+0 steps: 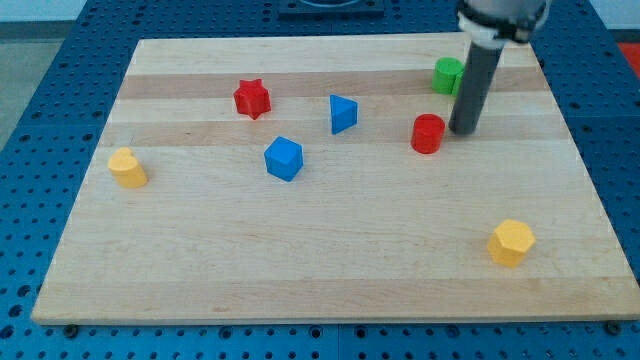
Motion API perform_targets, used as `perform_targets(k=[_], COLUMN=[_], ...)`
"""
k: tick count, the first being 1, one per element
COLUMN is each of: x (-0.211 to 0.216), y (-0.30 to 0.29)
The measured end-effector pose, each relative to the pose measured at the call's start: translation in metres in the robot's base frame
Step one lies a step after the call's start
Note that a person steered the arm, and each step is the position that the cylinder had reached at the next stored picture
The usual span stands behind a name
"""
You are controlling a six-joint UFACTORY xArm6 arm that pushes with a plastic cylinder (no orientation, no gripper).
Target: Move the blue cube towards the group of blocks
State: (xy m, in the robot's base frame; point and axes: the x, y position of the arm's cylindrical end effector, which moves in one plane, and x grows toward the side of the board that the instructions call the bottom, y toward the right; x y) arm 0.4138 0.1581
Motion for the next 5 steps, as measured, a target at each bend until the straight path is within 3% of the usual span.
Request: perform_targets(k=[1, 3, 5], x=[0.019, -0.030, -0.062], y=[-0.007, -0.087, -0.060])
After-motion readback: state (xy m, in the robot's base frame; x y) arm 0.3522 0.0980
